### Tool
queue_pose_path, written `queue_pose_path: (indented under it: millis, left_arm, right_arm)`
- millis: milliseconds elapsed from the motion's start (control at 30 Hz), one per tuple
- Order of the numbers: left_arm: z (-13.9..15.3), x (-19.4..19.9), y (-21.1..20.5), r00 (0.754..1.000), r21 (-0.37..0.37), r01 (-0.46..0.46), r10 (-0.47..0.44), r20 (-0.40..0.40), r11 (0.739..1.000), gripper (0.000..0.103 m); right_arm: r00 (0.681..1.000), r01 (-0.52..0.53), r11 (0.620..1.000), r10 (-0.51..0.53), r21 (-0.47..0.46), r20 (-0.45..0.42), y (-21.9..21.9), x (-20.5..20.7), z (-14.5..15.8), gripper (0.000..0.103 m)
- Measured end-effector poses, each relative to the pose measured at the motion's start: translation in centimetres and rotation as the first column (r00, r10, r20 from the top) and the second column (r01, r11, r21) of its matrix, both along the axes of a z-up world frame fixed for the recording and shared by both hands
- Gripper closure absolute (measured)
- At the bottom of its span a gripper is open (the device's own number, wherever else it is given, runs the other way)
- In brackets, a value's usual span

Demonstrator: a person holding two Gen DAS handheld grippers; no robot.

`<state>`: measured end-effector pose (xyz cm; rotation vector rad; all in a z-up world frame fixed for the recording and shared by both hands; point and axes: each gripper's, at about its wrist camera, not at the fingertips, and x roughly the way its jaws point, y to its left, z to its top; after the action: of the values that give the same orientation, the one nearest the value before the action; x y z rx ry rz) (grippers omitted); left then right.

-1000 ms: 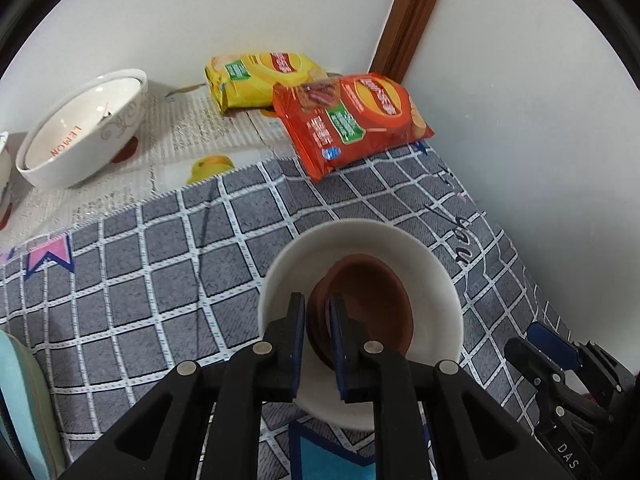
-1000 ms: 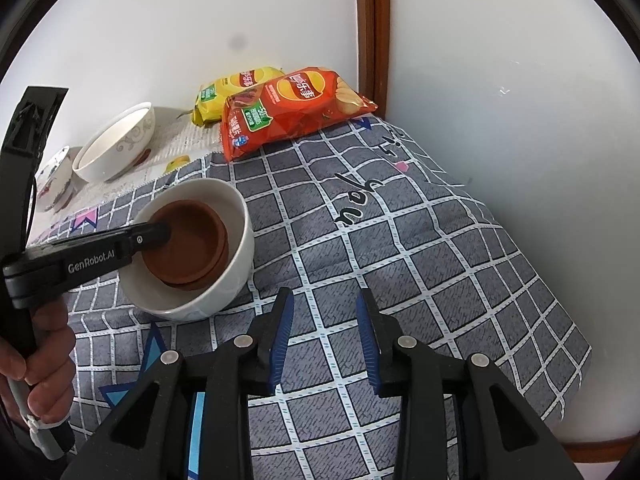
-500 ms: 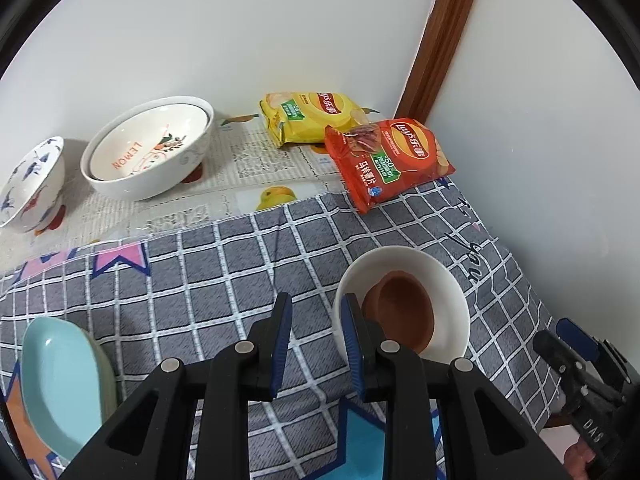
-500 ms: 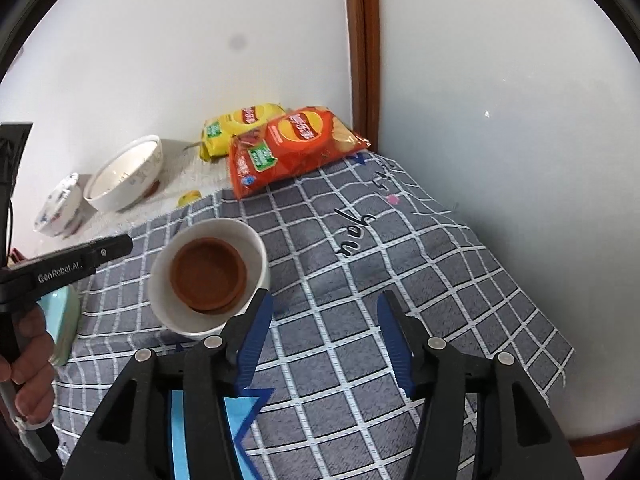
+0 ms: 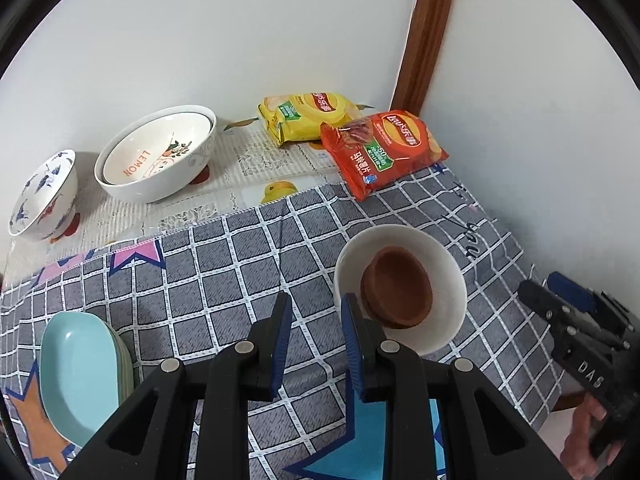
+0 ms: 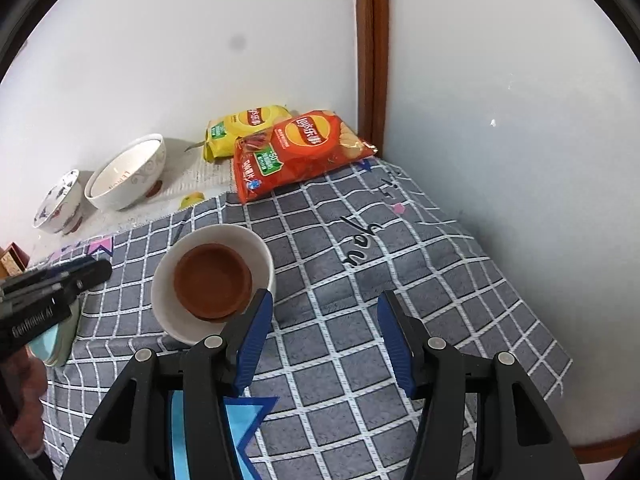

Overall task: Organize plates and bowls
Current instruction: 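Grasp the white bowl rim with the right gripper and lift it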

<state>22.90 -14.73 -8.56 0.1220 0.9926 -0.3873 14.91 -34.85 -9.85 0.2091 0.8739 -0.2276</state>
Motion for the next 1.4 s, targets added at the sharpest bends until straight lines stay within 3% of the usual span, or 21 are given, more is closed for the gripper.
queue_pose_path:
  millis: [333, 500, 633, 733, 833, 1033, 1400]
  left_arm:
    - [-1.9, 1.9, -1.3, 0.997, -0.002, -0.005, 0.004, -0.076, 1.0, 0.078]
    - [-2.9, 2.8, -2.0, 0.996, 0.03, 0.0, 0.003, -0.088, 1.0, 0.078]
    - [-3.9, 3.7, -2.4, 0.994, 0.033, -0.008, 0.012, -0.107, 0.999, 0.078]
    - [-4.7, 4.2, -2.6, 0.992, 0.02, -0.012, 0.014, -0.128, 1.0, 0.078]
    - [-5.3, 4.6, -2.9, 0.991, 0.037, -0.011, 0.016, -0.135, 0.999, 0.078]
    - [-6.4, 5.0, -3.6, 0.988, 0.078, -0.013, 0.025, -0.154, 0.997, 0.078]
    - [-7.5, 5.3, -4.0, 0.986, 0.09, -0.01, 0.025, -0.162, 0.996, 0.077]
  right_arm:
    - [0.998, -0.051, 0.998, 0.052, 0.021, -0.041, 0.5, 3.0, -0.9, 0.049]
    - [0.994, -0.088, 0.993, 0.093, 0.077, -0.058, 0.4, 4.5, -2.4, 0.05]
    - [0.989, -0.101, 0.989, 0.111, 0.104, -0.093, 0.5, 5.7, -3.6, 0.062]
    - [0.987, -0.086, 0.994, 0.095, 0.074, -0.133, 0.5, 6.5, -4.6, 0.069]
    - [0.984, -0.095, 0.993, 0.104, 0.068, -0.145, 0.5, 7.0, -5.3, 0.07]
    - [0.981, -0.062, 0.995, 0.075, 0.081, -0.178, 0.2, 7.9, -6.4, 0.067]
    - [0.986, -0.043, 0.996, 0.056, 0.083, -0.155, -0.2, 8.3, -7.2, 0.064]
